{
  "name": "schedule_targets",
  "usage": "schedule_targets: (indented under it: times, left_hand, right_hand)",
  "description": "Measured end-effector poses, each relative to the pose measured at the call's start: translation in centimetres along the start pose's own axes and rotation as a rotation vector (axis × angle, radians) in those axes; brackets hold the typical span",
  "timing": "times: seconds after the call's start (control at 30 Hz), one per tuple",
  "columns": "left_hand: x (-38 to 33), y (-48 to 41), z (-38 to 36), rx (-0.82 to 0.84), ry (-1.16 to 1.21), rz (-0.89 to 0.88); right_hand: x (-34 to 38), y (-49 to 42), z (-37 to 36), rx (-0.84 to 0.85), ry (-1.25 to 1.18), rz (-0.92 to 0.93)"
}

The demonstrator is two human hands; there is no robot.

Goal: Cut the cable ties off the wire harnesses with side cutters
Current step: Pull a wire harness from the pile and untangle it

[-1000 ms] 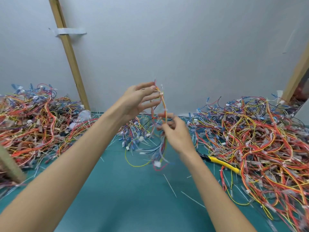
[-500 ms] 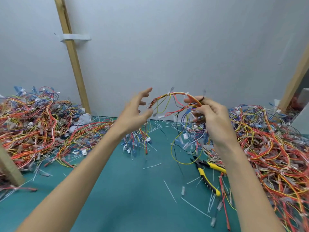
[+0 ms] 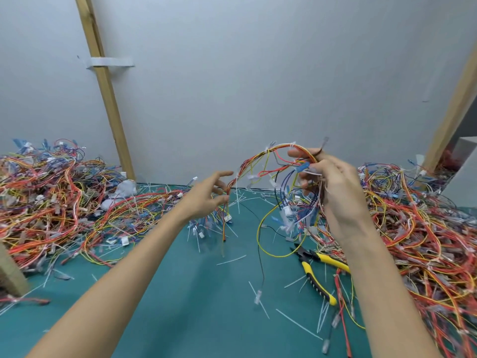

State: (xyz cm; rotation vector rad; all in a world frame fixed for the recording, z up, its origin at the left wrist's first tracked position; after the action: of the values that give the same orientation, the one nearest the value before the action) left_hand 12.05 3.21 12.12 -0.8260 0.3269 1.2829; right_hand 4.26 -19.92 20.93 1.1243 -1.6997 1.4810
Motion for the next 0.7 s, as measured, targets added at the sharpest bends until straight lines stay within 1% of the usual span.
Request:
schedule_targets:
  times: [0.07,0.13,0.17,0.2,0.23,0.27,0.33,0.37,0.4,0.47,0.5,0.53,0.57,0.6,0.63,0.7]
  left_hand:
    - [0.1,-0.5,0.1,-0.060,-0.184,-0.017]
    - [0.4,-0.9,-0.2,-0.039,-0.344,0.023]
    - [0.4,-1.0,-0.2,-0.009,-0.436,0.051]
    - [0.1,-1.2,0.2,-0.021,-0.513,0.050]
    - [-0.5,-1.6,1.0,-0.081,-0.547,0.037]
    - [-1.5,-2.0,2.7,-0.213,-0.503,0.005]
    - [-4.1,-1.5,7.1,-0.571,-0.283,-0.092]
    - [-5.0,-1.5,8.4,-0.650,-0.238,-0.119]
    - [-5.5,-2.1,8.5,-0.610,-0.284,-0.113]
    - [-4.9,-3.3,7.3,-0.395,-0.518,0.001]
    - [-4.7,-3.4,7.4,-0.371,-0.540,0.018]
    - [-5.2,-3.1,8.1,-0.418,-0.484,-0.015]
    - [-5.8,-2.5,9.0,-0.490,-0.377,-0.070]
    - [-6.3,-1.9,9.7,-0.518,-0.248,-0.108]
    - [-6.3,-1.5,9.7,-0.478,-0.123,-0.113]
    - [-6.1,-0.8,8.1,-0.312,0.150,-0.074]
  right_hand:
    - [0.1,0.1,-0.4,0.039,-0.026,0.004]
    - [0.1,0.2,-0.6,0.054,-0.022,0.006]
    - [-0.1,0.2,-0.6,0.048,0.008,0.003]
    - [-0.4,0.1,-0.5,0.038,0.054,-0.009]
    - [-0.8,0.0,-0.5,0.029,0.106,-0.027]
    - [-1.3,0.0,-0.4,0.027,0.153,-0.049]
    - [-2.2,-0.1,-0.3,0.026,0.218,-0.097]
    - [-2.6,-0.1,-0.1,0.016,0.242,-0.125]
    - [-3.0,-0.1,0.1,0.001,0.259,-0.152]
    - [-3.5,-0.2,0.4,-0.015,0.265,-0.189]
    - [-3.5,-0.2,0.5,-0.022,0.256,-0.192]
    - [-3.4,-0.3,0.7,-0.035,0.243,-0.186]
    - [-3.3,-0.4,0.9,-0.053,0.227,-0.175]
    - [-3.1,-0.5,1.1,-0.078,0.207,-0.161]
    - [-3.0,-0.6,1.5,-0.105,0.177,-0.153]
    - [-3.3,-0.7,1.9,-0.145,0.064,-0.180]
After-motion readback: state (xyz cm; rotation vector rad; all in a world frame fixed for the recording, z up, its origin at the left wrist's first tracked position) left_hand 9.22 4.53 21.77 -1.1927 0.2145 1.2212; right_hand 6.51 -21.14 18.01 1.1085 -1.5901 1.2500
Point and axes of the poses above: each hand's wrist, its own y-axis away from the middle knuckle, its own z-axis out of the back of the hand, x = y × z, the point moved 10 cm from there along -y, towards the middle knuckle, and after that the axes turned 6 degrees about -x, right-handed, at the moved point
